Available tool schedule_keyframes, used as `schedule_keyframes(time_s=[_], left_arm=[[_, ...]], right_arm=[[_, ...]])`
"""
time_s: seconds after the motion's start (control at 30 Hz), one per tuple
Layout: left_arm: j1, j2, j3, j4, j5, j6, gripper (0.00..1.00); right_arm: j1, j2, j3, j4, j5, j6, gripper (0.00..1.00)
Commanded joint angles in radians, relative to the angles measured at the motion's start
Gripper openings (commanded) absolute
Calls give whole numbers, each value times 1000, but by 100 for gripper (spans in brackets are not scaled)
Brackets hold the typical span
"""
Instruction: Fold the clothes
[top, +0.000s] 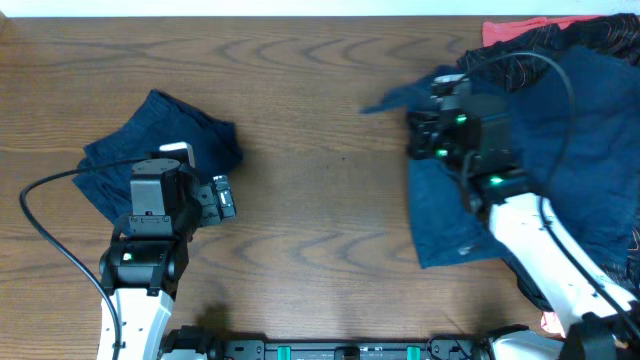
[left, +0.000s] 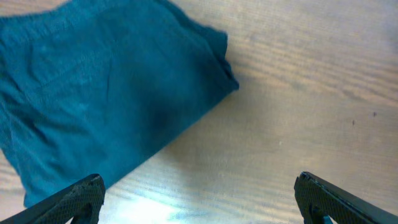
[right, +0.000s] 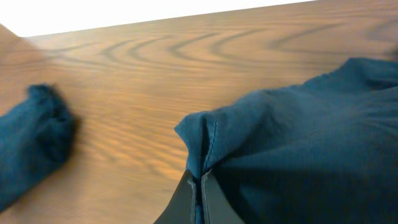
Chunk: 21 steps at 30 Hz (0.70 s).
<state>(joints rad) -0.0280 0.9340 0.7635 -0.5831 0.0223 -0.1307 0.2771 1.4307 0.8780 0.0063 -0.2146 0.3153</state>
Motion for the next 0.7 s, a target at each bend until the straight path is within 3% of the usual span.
schedule_keyframes(time_s=[0.0, 0.1, 0.13, 0.23, 0.3, 0.4, 0.47, 0.67], left_arm=[[4, 2, 19, 27, -4, -5, 98], [4, 8, 19, 51, -4, -14, 98], [4, 13, 19, 55, -3, -28, 98], [4, 29, 19, 53, -3, -117, 98], [4, 45, 19, 46, 11, -204, 98], [4, 70, 19, 24, 124, -241, 98], [2, 91, 18, 16, 184, -242, 98], [-95, 195, 6, 16, 322, -266, 98]], right_arm=[[89, 74, 11, 100, 31, 124, 1], [154, 138, 11, 237, 31, 152, 2], [170, 152, 11, 264, 31, 152, 7], [188, 164, 11, 257, 45, 114, 28], [175, 156, 11, 204, 78, 53, 50], [121, 114, 11, 71, 138, -29, 70], [69, 66, 11, -33, 187, -57, 97], [-145, -106, 11, -332, 240, -107, 99]])
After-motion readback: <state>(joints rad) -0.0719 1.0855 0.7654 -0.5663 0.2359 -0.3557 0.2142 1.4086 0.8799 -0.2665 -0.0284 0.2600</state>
